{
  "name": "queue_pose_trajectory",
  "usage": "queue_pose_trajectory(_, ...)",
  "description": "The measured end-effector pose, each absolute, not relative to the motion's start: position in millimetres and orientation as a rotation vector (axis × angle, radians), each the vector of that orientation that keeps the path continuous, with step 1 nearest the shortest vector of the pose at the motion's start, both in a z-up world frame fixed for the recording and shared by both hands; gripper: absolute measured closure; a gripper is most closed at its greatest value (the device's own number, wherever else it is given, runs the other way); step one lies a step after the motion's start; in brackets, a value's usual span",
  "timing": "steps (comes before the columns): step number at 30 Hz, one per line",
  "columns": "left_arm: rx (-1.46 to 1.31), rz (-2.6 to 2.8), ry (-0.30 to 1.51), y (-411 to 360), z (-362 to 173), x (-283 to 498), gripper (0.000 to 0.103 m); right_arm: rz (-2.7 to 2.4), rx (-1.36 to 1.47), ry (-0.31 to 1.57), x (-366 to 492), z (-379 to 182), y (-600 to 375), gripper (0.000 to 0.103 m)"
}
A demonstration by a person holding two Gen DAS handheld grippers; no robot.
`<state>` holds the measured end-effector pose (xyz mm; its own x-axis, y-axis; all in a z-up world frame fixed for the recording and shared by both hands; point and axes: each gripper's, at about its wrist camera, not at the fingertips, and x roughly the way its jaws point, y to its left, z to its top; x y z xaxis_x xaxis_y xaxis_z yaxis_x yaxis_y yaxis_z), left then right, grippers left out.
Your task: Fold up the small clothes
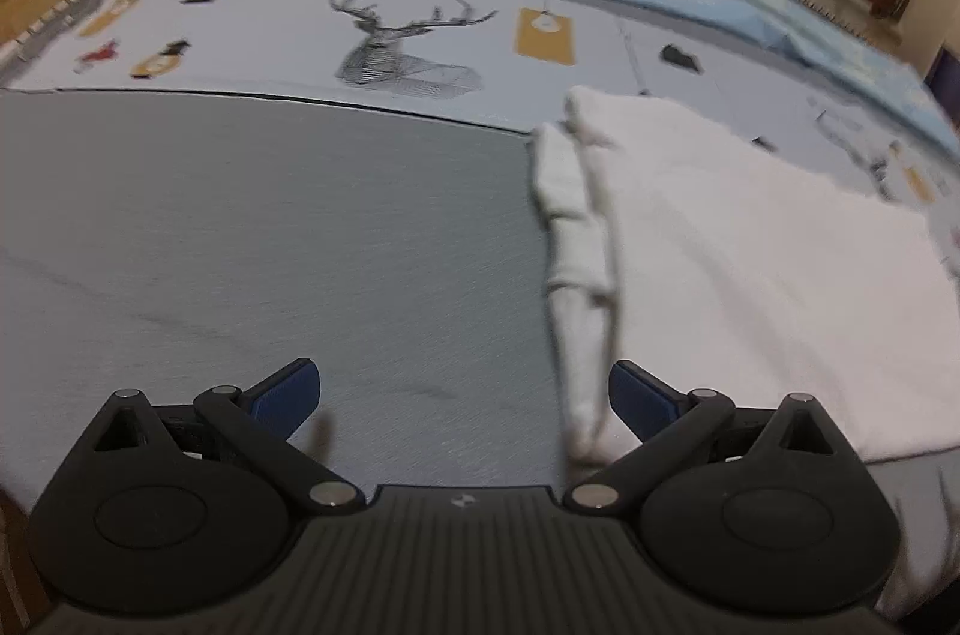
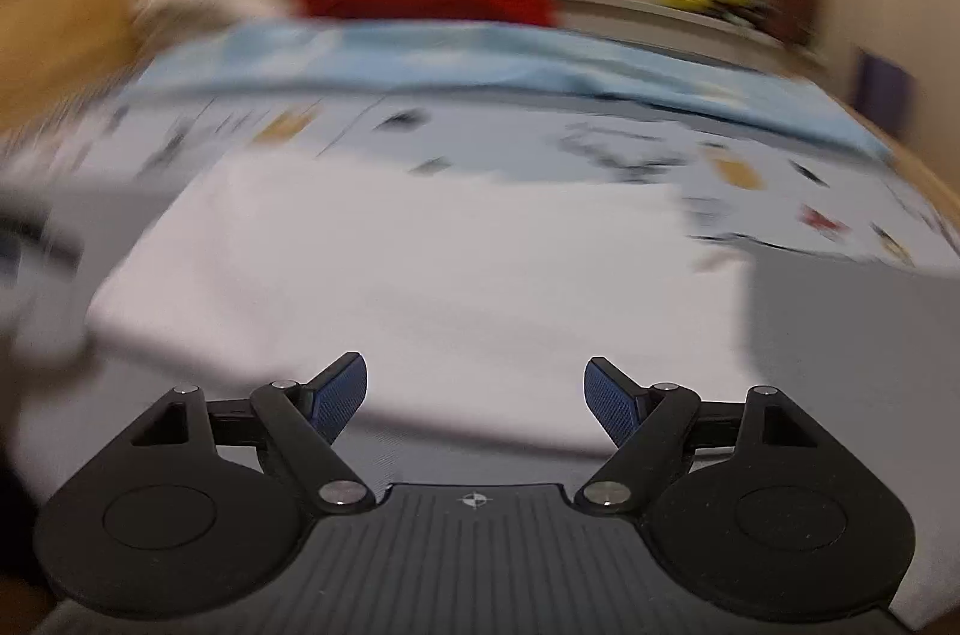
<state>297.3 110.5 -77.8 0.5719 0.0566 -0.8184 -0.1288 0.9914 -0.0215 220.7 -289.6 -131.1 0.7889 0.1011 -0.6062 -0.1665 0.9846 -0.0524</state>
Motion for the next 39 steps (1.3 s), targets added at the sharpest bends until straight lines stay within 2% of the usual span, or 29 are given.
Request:
queue_pose_trajectory(9,-0.012,0.223,0.917,154.1,-72.5,288.2,0.000,0.279,-0.380,0.655,206.3,-171.7,-173.1,0.018)
queue_pose_trajectory(19,-0.154,0.288,0.866,205.5,-51.2,285.2,0.000,0.196,-0.631,0.432,233.5,-191.7,-51.2,0.013)
queue_pose_trajectory(23,-0.190,0.293,0.872,213.9,-50.0,286.8,0.000,0.171,-0.670,0.411,255.8,-192.9,-25.5,0.013)
queue_pose_trajectory(24,-0.194,0.288,0.875,214.5,-50.1,287.3,0.000,0.170,-0.658,0.419,261.9,-192.8,-22.3,0.016)
queue_pose_trajectory(25,-0.197,0.284,0.876,214.8,-50.0,287.5,0.000,0.177,-0.645,0.429,268.3,-193.4,-22.1,0.031)
queue_pose_trajectory(26,-0.197,0.283,0.875,215.3,-50.0,287.5,0.000,0.204,-0.635,0.453,273.4,-193.3,-20.4,0.053)
queue_pose_trajectory(27,-0.195,0.284,0.875,215.2,-51.0,287.6,0.000,0.245,-0.641,0.501,279.8,-193.1,-17.3,0.099)
queue_pose_trajectory(39,-0.287,0.421,0.875,238.8,-54.9,292.3,0.000,0.342,-0.280,0.710,313.5,-155.4,-25.7,0.099)
